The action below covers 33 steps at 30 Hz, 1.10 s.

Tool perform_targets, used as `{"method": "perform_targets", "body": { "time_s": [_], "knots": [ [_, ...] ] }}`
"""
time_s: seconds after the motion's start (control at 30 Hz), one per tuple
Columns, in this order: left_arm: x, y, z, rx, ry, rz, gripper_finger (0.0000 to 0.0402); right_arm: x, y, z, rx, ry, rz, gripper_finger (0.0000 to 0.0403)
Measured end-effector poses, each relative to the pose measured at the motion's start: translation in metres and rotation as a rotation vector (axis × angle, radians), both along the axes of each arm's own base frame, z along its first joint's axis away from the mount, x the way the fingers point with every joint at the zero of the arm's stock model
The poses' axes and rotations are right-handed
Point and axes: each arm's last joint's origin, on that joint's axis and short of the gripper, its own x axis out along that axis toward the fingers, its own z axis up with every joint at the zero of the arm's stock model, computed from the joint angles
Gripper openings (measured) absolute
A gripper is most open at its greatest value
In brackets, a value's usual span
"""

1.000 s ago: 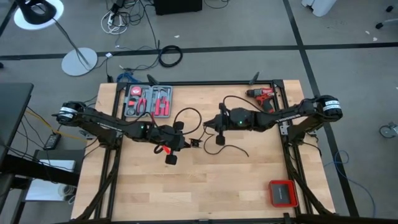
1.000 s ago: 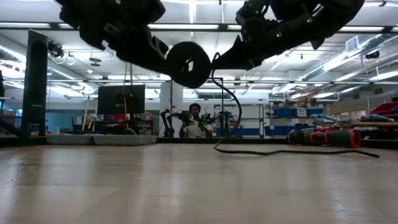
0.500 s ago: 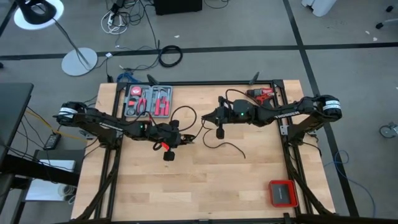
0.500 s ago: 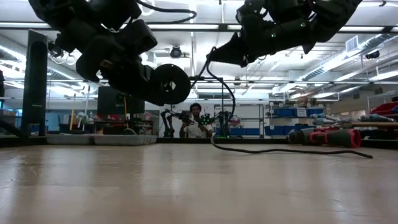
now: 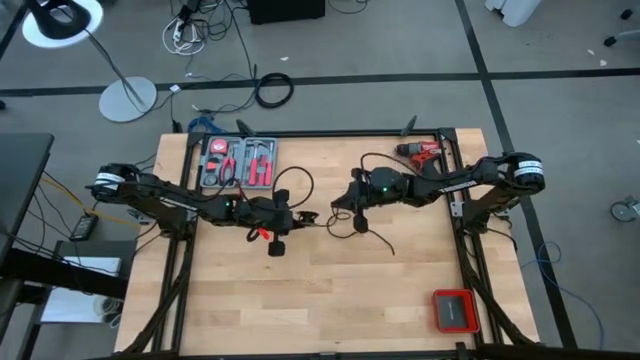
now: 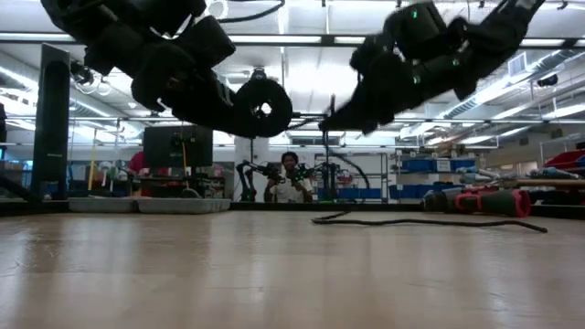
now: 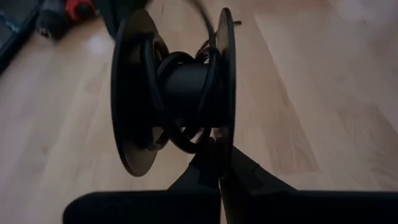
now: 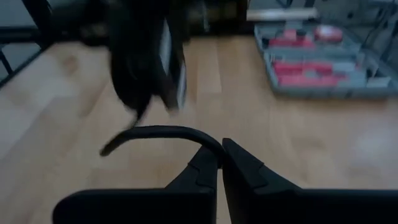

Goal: Coil cords
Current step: Uncoil the black wire from the black spool

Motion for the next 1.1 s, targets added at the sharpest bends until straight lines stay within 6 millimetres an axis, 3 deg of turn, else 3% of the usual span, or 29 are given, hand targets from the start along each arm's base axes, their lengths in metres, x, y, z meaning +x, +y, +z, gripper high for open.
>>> {"method": "perform_targets", "body": {
  "time_s": [0.1, 0.33, 1.1],
  "knots": [
    [0.002, 0.002, 0.003, 0.009, -0.032, -0.009, 0.0000, 0.002, -0.006, -0.020, 0.034, 0.010, -0.020, 0.0009],
    [0.004, 0.003, 0.006, -0.041, -0.068, -0.025, 0.0000, 0.008, -0.018, -0.039, 0.083, 0.004, -0.001, 0.0009],
    [0.004, 0.003, 0.007, -0.049, -0.079, -0.037, 0.0000, 0.008, -0.025, -0.041, 0.081, -0.011, -0.012, 0.0009]
  ]
}}
